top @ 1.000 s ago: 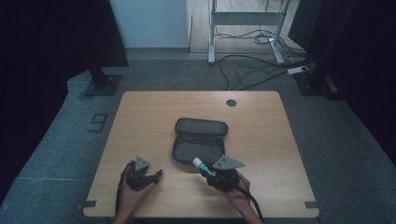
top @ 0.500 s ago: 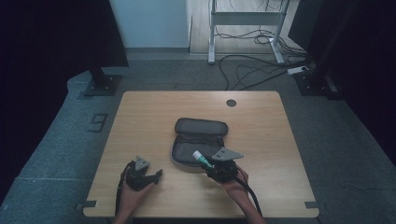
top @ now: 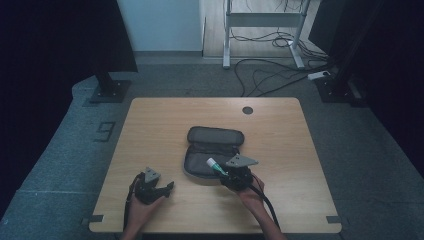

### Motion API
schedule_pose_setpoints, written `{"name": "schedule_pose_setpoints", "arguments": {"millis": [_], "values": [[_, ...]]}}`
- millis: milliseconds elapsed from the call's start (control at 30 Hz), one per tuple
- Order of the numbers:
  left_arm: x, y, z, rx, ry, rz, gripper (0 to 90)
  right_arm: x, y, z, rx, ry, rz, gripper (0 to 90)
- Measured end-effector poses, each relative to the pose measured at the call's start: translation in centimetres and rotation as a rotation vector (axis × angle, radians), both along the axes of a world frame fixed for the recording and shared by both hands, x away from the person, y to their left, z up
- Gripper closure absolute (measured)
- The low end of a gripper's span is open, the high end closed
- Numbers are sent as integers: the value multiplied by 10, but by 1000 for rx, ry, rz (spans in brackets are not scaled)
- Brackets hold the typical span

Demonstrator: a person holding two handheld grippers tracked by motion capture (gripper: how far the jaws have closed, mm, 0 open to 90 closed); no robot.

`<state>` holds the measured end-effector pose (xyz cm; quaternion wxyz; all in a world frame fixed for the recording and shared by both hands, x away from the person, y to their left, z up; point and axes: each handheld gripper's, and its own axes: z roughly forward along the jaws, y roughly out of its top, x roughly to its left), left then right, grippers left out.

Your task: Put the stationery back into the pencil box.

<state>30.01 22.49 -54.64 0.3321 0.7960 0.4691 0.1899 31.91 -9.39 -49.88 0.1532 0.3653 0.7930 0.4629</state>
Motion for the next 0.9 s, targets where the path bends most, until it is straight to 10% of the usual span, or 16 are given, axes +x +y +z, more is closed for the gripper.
{"name": "schedule_pose_setpoints", "arguments": {"millis": [900], "values": [[0, 0, 0, 1, 1, -1, 312, 31, 4, -6, -4, 17, -55, 645]]}}
